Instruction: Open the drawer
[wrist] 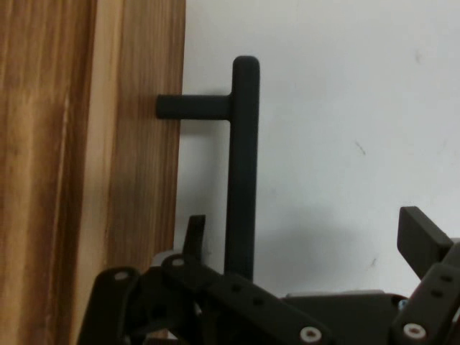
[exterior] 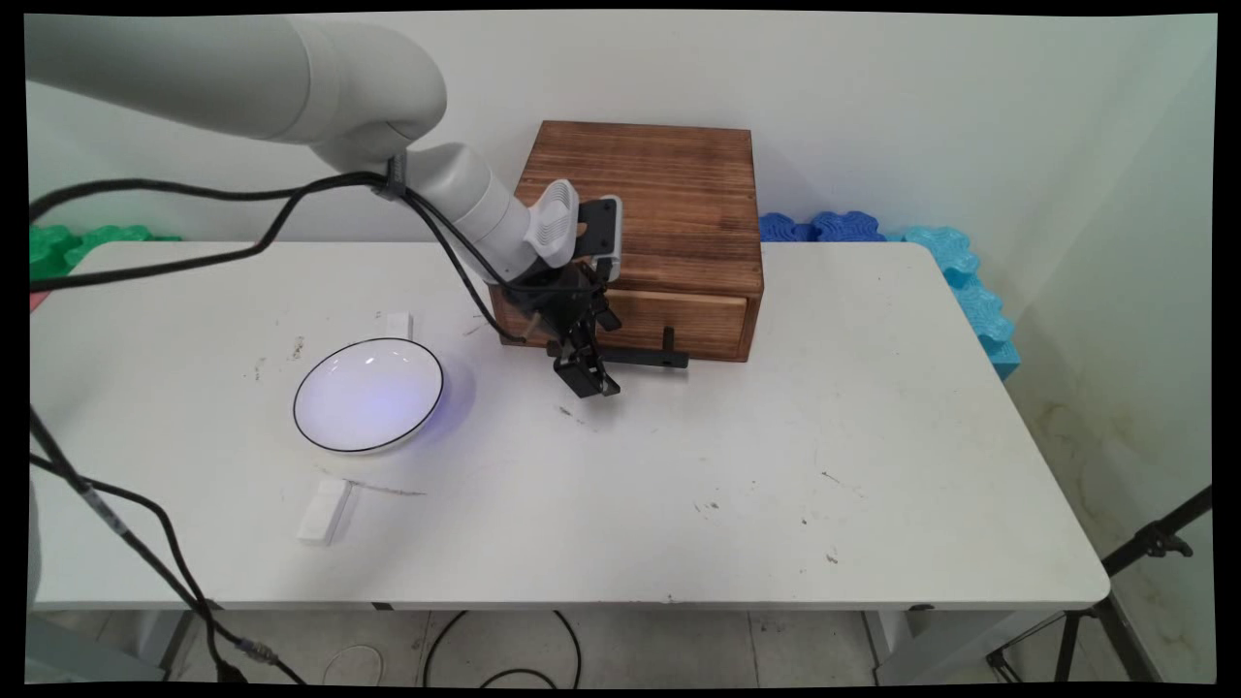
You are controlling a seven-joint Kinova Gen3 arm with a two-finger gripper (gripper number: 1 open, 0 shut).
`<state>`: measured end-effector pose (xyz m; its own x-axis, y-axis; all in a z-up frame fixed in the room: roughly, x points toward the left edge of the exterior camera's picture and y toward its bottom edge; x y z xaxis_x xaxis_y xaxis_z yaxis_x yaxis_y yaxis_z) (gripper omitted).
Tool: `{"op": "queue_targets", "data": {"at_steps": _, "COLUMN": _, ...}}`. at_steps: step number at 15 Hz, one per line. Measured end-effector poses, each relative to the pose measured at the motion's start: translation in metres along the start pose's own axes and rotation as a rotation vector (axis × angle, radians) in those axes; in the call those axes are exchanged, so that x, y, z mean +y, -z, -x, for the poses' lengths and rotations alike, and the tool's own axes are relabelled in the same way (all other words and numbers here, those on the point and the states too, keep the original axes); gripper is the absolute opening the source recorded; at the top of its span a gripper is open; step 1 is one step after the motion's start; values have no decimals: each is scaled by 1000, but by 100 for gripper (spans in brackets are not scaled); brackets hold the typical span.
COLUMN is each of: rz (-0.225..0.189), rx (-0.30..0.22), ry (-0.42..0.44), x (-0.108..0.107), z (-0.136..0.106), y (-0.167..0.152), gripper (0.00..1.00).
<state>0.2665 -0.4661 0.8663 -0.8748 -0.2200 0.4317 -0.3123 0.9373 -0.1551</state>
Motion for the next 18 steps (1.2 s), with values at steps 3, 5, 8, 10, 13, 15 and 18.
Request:
{"op": "queue_targets", "data": {"at_steps": 3, "rz": 4, "rx": -9, "ry": 3, "x": -3, "z": 2, "y": -7, "gripper": 100}}
{"op": "queue_targets", "data": {"at_steps": 5, "rz": 10, "rx": -16, "ry": 5, "x": -5, "z": 2, "y": -14, "gripper": 100}}
{"op": "queue_targets", "data": {"at_steps": 8, "rz": 17, "rx": -22, "ry": 7, "x": -6, "z": 4, "y": -23, "gripper": 100}}
{"op": "queue_targets", "data": {"at_steps": 10, "rz": 23, "rx": -26, "ry": 7, "x": -7, "z": 6, "y": -31, "gripper": 100}}
{"op": "queue_targets", "data": {"at_steps": 13, "rz": 31, "rx": -29, "ry": 6, "x": -10, "z": 7, "y": -43, "gripper": 100}}
{"op": "queue_targets", "data": {"at_steps": 15, "rz": 37, "rx": -30, "ry": 6, "x": -12, "z": 8, "y": -52, "gripper": 100}}
{"op": "queue_targets", "data": {"at_steps": 18, "rz": 54, "rx": -31, "ry": 10, "x": -9, "z": 8, "y": -57, "gripper": 100}}
